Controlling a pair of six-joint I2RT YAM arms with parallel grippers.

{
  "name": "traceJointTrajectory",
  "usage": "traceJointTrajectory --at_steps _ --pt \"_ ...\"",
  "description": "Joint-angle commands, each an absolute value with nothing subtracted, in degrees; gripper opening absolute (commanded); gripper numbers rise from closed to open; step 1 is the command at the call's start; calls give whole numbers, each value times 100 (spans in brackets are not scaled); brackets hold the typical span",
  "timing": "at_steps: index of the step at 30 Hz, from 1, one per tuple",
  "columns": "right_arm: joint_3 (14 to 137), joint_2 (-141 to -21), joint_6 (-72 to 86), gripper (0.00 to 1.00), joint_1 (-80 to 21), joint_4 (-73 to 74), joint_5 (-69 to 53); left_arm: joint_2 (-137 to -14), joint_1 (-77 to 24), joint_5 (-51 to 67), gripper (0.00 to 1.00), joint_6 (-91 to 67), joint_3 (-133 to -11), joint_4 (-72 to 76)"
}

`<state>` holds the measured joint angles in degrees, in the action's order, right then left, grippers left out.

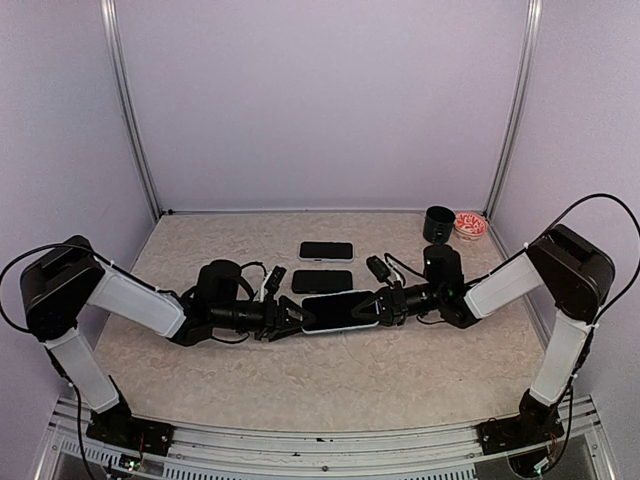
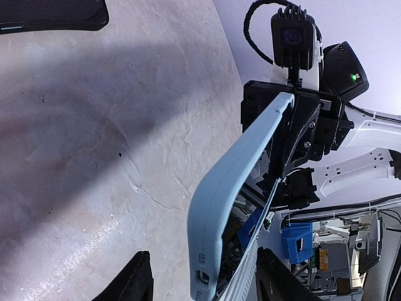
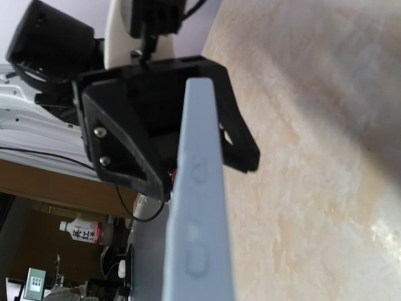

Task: Put the phone into the phone case
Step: Press the phone with the phone case.

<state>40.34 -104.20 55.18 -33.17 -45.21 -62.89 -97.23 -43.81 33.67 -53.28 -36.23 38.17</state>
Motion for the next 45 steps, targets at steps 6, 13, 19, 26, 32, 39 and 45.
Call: traceJointTrajectory --at_steps 6,13,19,26,32,39,45 --pt "4035 -10157 5506 0 -3199 -4962 -6297 -9984 -4430 4004 54 -5838 -3517 4881" --pt "3997 -10205 5549 0 -3198 -5018 -6328 -10170 -4455 4077 40 -6007 -3622 5176" --pt "4115 -10102 4995 0 -3199 -4305 -6079 -10212 -4453 4027 16 -6027 -3665 5048" --pt "4186 -9964 4528 0 -3199 -3639 -5863 -10239 -4443 3821 1 -6004 -3665 4835" --pt "4190 -9932 4605 0 -3199 -3704 -5926 -10200 -4416 3773 23 -5971 -3666 4824" --pt "4049 -10037 5238 2 -3190 -4363 -6151 -10010 -4313 3685 43 -5968 -3528 4987" --pt "3964 -10253 5772 2 -3190 -4925 -6206 -9883 -4246 3624 48 -5958 -3432 5010"
